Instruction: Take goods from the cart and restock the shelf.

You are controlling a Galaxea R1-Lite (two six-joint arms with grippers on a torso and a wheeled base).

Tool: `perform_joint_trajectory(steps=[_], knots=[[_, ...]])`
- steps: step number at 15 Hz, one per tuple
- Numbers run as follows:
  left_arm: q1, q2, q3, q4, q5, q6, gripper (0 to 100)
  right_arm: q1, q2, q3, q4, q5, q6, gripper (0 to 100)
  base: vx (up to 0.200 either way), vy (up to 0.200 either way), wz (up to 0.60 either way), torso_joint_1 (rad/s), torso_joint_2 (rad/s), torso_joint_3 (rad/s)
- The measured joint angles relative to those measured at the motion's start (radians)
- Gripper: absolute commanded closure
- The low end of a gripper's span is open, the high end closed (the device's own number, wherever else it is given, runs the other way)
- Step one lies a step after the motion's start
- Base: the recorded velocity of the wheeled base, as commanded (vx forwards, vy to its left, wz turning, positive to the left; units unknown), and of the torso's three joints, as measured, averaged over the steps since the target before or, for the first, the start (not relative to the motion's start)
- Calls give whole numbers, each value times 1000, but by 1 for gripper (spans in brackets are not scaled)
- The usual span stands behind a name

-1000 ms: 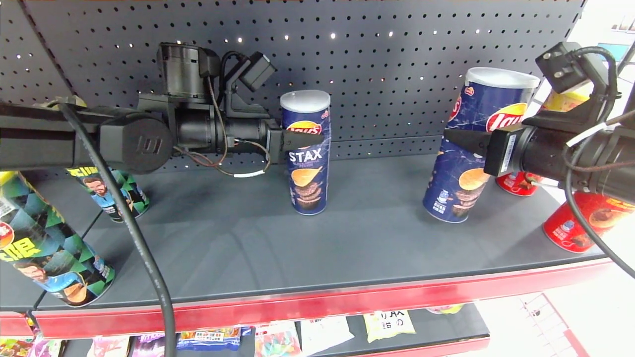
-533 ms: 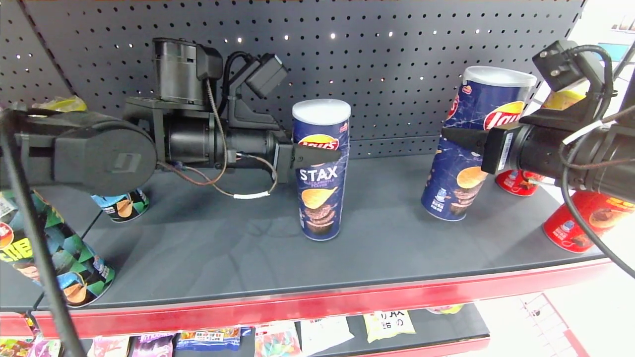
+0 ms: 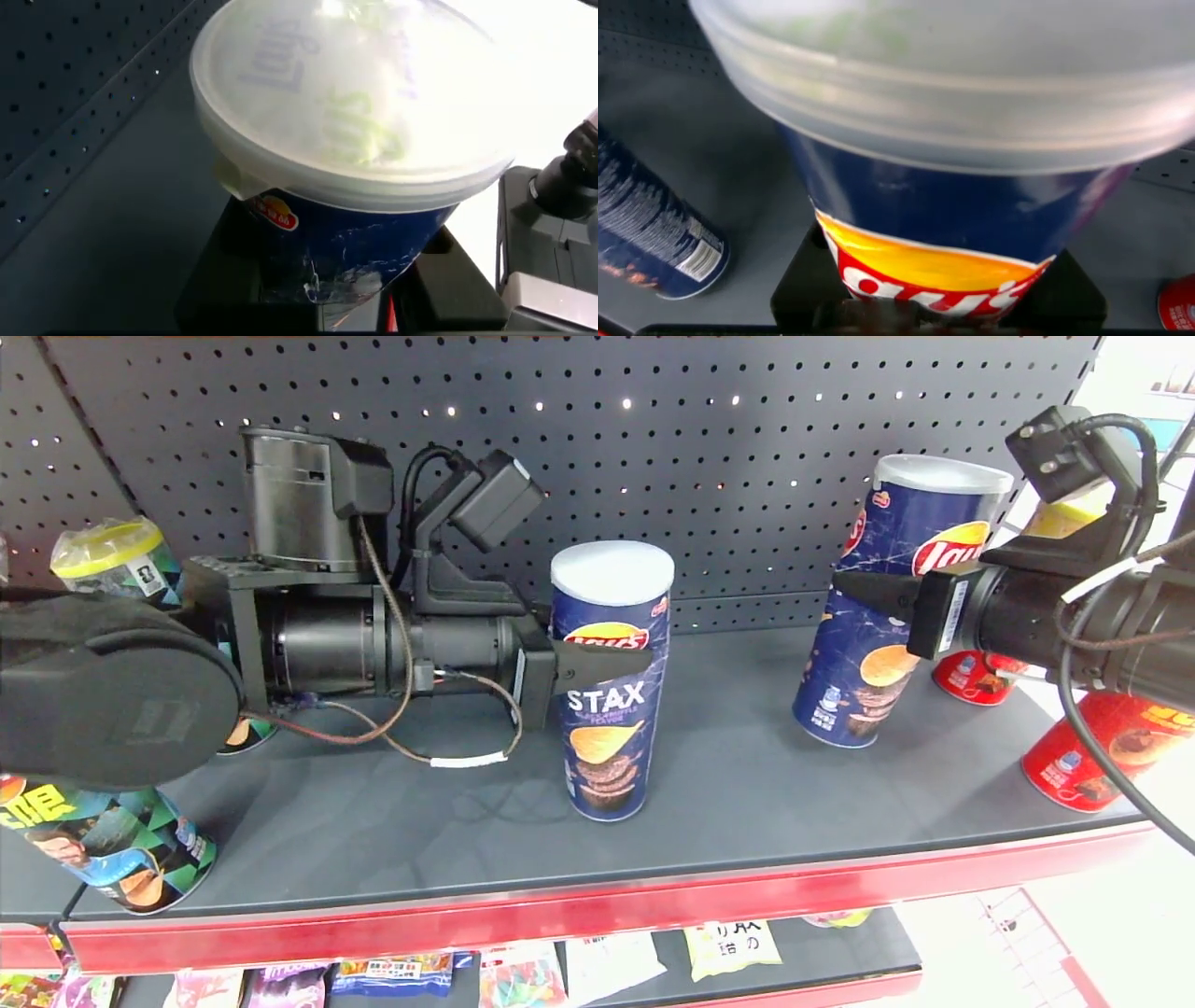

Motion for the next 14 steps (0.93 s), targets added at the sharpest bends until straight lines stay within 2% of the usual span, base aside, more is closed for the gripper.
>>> perform_joint_trajectory(steps=[2, 6, 10, 11, 14], knots=[[-18, -20, 60, -39, 22, -3, 100, 1, -1, -1, 0, 0, 1, 100, 0, 0, 0, 0, 0, 0], [-31, -40, 131, -130, 26, -10, 100, 2, -1, -3, 0, 0, -1, 100, 0, 0, 0, 0, 0, 0], [-41, -53, 185, -166, 50, -18, 100, 3, -1, -3, 0, -1, -1, 100, 0, 0, 0, 0, 0, 0], [-45, -54, 190, -174, 53, -25, 100, 4, -1, -3, 0, 0, -1, 100, 0, 0, 0, 0, 0, 0], [-72, -57, 196, -210, 93, -79, 100, 3, -1, -3, 0, 0, -1, 100, 0, 0, 0, 0, 0, 0]])
